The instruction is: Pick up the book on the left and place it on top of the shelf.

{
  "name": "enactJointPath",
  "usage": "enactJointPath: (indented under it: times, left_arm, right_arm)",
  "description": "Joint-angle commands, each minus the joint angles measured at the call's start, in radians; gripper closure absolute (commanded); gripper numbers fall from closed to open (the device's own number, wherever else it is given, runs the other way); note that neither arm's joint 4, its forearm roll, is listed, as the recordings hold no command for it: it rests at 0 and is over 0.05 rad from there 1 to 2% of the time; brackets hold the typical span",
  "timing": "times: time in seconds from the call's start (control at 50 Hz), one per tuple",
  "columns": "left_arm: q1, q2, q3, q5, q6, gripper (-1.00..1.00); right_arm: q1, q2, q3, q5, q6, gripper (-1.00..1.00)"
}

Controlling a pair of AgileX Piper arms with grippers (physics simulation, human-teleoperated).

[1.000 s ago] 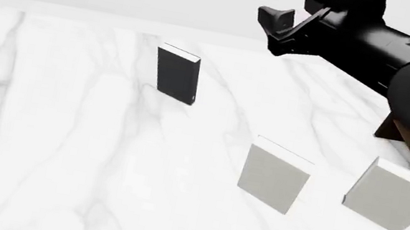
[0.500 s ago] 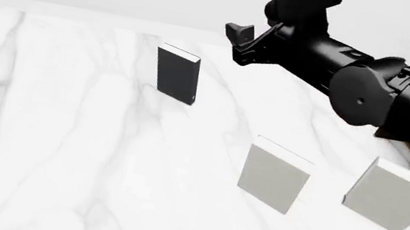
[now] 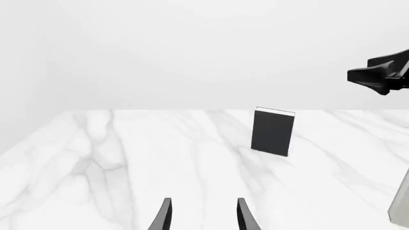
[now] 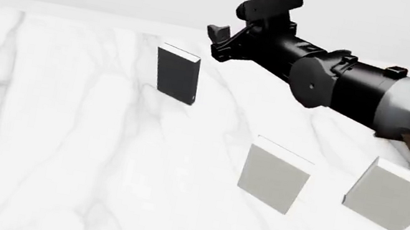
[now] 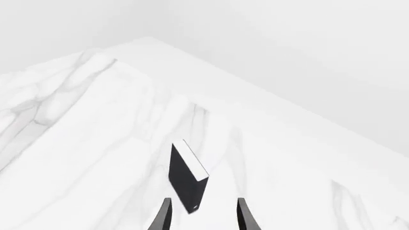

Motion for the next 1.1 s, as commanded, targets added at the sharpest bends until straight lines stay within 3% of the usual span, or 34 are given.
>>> enactJointPath:
  times: [0.02,0.62,1.1]
  left_arm:
    - [0.000,0.000,0.000,0.000,0.000,-1.00]
    - [0.000,0.000,0.000,0.000,0.000,-1.00]
    - [0.000,0.000,0.000,0.000,0.000,-1.00]
  right_arm:
    - [0.004,0.105,-0.074,-0.010,0.007,-1.00]
    - [-0.021,0.360,-0.309,0.004,0.032,-1.00]
    - [-0.021,0.505,-0.403,0.019,0.051,-1.00]
